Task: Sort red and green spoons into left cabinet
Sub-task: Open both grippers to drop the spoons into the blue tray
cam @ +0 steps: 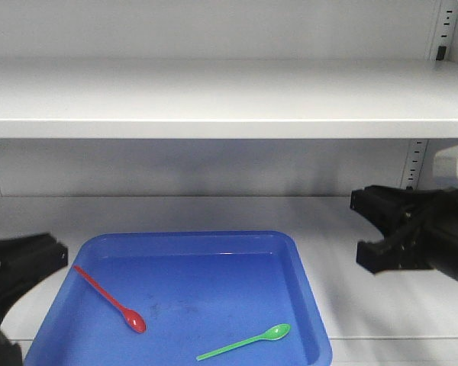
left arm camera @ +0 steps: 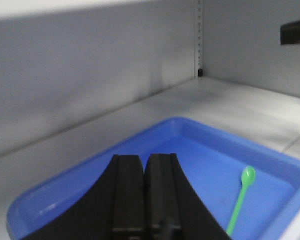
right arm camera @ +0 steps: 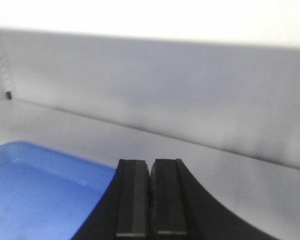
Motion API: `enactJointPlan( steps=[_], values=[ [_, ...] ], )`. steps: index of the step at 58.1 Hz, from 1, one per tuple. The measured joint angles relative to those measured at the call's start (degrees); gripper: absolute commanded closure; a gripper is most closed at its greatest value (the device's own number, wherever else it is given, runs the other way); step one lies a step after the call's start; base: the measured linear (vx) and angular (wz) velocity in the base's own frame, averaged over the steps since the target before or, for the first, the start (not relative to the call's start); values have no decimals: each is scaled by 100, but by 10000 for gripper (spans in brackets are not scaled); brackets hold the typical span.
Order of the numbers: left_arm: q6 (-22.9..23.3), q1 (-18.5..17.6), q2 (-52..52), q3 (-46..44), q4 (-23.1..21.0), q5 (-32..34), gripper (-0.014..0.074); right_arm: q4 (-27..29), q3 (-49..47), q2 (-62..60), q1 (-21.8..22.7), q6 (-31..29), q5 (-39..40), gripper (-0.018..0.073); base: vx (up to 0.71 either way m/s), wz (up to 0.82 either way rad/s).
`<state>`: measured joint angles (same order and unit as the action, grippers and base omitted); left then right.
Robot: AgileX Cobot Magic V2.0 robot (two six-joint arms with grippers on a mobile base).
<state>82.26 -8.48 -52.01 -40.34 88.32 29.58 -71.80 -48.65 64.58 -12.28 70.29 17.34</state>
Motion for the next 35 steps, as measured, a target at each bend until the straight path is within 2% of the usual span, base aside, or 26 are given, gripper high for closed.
enactJointPlan(
  steps=[6, 10, 14, 23, 35],
  values=[
    [222, 0, 318, 267, 106, -143, 597, -820, 311, -315, 0, 755, 161, 564, 0, 0],
    [277, 0, 632, 480, 111, -305, 596, -1317, 566, -540, 0, 1095, 200, 564, 0, 0],
    [294, 0, 896, 681, 111, -391, 597, -1574, 738, -732, 0, 1238, 205, 564, 0, 0],
    [305, 0, 1334, 978, 111, -394, 596, -1736, 870, -927, 0, 1332, 260, 564, 0, 0],
    [312, 0, 1413, 1055, 117, -335, 596, -1770, 874, -945, 0, 1337, 340, 564, 0, 0]
  ],
)
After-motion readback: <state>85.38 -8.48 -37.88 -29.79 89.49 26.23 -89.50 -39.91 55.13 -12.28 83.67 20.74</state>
